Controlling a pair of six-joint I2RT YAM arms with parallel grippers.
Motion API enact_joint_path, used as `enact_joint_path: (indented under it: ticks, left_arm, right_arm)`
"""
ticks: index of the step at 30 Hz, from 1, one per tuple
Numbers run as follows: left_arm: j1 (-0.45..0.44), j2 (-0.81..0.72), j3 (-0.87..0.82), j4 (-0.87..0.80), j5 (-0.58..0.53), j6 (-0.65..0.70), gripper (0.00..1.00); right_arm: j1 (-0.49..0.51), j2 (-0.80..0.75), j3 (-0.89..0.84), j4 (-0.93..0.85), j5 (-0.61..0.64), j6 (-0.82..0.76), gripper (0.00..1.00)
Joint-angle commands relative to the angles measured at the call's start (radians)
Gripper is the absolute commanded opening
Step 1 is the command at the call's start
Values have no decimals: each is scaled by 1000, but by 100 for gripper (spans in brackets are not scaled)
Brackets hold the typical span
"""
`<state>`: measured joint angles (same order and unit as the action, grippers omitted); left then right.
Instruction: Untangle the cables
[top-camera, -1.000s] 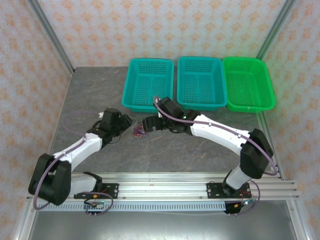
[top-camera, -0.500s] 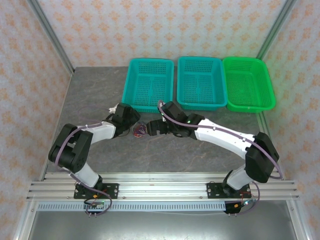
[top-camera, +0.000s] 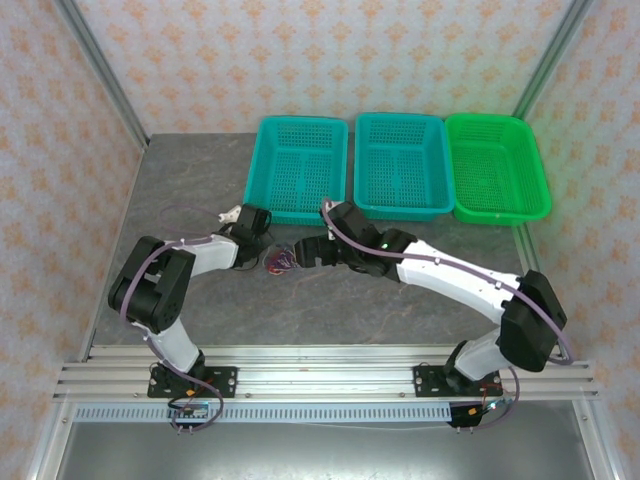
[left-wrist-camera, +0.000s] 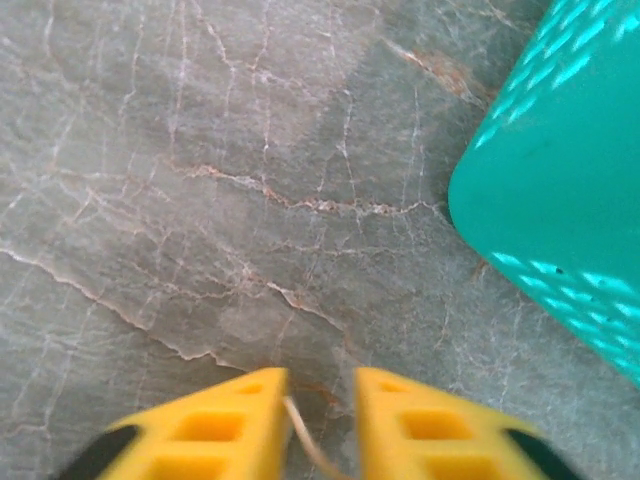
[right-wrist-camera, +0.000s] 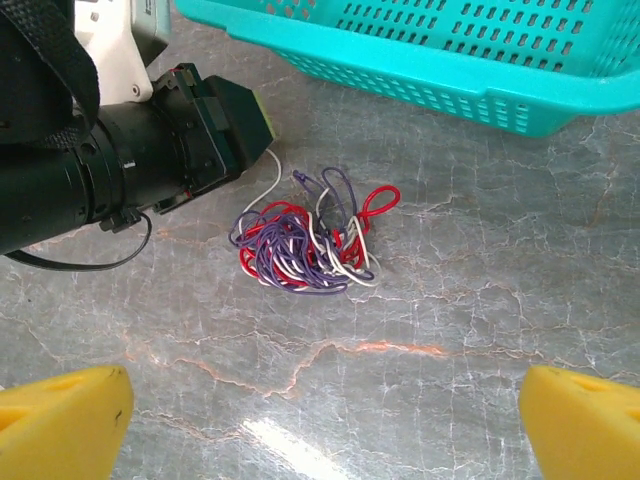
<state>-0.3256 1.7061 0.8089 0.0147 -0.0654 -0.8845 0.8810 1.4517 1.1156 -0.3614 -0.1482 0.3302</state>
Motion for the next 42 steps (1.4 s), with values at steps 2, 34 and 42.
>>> enact_joint_path:
  ticks: [2,34,42]
  left_arm:
    - [-8,-72,-21,-57,-31,6,5]
    - [-23,-953,-96,-676,-407,74,0]
    - [-9,-944,-318,-335,65,223,0]
  right_arm:
    - [2,-21,-22,25,58,25,99]
    - [-1,396,-99,228,481,285,37]
    - [-25,177,-270,356,384,75,6]
